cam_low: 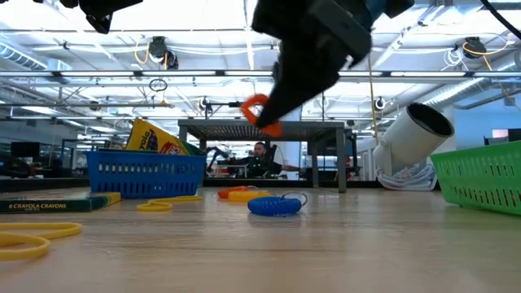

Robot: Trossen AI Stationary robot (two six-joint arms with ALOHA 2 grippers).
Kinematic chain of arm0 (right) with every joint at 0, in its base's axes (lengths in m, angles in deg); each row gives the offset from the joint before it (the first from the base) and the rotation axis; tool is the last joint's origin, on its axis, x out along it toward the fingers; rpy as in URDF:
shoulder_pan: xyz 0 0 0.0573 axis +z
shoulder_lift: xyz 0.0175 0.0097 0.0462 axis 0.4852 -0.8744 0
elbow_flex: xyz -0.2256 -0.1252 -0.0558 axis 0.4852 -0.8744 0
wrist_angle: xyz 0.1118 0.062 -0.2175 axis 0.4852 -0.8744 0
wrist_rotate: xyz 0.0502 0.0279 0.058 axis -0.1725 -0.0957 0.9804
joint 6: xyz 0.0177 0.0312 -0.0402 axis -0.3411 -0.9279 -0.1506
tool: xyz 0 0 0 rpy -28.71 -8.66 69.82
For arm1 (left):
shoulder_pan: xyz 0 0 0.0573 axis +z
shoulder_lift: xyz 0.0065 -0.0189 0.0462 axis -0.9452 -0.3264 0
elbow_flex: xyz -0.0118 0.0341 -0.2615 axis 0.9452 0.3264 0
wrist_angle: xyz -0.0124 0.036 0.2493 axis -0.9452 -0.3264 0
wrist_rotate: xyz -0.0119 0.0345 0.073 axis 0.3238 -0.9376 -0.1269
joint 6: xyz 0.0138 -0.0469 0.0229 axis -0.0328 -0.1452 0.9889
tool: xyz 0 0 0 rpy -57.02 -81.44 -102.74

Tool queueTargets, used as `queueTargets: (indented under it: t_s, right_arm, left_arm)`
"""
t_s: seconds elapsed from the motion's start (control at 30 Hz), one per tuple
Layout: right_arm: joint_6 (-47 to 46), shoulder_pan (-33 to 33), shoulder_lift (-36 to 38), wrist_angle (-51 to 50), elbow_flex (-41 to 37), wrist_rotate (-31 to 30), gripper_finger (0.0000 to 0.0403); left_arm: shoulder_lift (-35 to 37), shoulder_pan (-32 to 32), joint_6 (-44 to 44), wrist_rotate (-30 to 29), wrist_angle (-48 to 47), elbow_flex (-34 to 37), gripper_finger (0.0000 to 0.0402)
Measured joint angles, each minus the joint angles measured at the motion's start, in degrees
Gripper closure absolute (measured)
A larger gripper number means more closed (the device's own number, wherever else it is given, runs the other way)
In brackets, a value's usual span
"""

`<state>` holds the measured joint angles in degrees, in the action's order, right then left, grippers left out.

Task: Pick & Place Office Desk Supplies
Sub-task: Put the orange spiral keychain into the red bin

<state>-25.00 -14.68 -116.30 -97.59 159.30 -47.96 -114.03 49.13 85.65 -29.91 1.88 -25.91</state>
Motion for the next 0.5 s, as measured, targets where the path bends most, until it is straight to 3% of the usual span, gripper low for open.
queueTargets:
  t_s: [0.5]
  right_arm:
    - [7.9,-0.5,0.0,21.9,0.02,-2.77,0.0393]
  left_arm:
    - [-0.01,-0.02,-0.92,0.08,-0.81,0.0,0.0266]
